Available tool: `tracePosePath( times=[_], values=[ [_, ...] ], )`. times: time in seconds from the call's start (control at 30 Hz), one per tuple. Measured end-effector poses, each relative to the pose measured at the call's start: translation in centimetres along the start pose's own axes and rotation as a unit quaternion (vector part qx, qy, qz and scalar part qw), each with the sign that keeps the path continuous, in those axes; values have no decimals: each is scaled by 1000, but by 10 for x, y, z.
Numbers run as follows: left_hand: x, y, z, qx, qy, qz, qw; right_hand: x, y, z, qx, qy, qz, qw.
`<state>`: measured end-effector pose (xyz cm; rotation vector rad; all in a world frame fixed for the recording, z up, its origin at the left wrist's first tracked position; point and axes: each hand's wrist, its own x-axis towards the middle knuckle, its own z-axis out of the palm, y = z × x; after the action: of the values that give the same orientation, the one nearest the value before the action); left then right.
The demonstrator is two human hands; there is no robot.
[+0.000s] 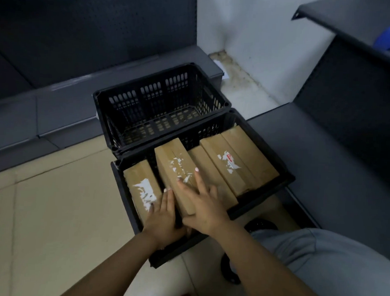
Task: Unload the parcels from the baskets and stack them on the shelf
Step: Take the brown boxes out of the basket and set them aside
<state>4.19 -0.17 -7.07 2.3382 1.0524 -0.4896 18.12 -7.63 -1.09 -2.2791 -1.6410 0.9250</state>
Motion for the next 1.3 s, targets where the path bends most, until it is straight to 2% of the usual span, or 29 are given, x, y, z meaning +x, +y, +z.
tracePosePath(
  times=[0.1, 0.23, 0.43, 0.6, 0.7, 0.8, 0.87, 0.97, 1.1, 1.3],
  values=[
    [-10, 12, -19, -55, 18, 66, 996, -20, 7, -26, 26, 28, -18, 999],
    [-18, 44, -34, -94, 81, 141, 982, -53, 25, -64, 82, 76, -29, 993],
    [-23, 102, -49, -63, 149, 204, 965, -104, 54, -98, 170, 156, 7, 973],
    [-23, 145, -66, -35, 155, 268, 950, -142, 64, -110, 156, 260, 21, 953],
    [-24, 165, -74, -79, 151, 306, 937, -159, 61, -123, 98, 285, 41, 953],
    [-29, 171, -85, -133, 198, 342, 909, -163, 54, -134, -41, 278, 30, 959],
    [-33, 165, -93, -129, 233, 349, 899, -158, 50, -130, -95, 273, 16, 957],
    [-34, 144, -95, -98, 226, 346, 905, -145, 45, -118, -83, 274, -23, 958],
    [-36, 112, -81, -96, 193, 319, 923, -125, 34, -100, 0, 198, -77, 977],
    [-35, 80, -61, -191, 193, 231, 934, -104, 59, -81, -42, 95, -16, 994]
  ],
)
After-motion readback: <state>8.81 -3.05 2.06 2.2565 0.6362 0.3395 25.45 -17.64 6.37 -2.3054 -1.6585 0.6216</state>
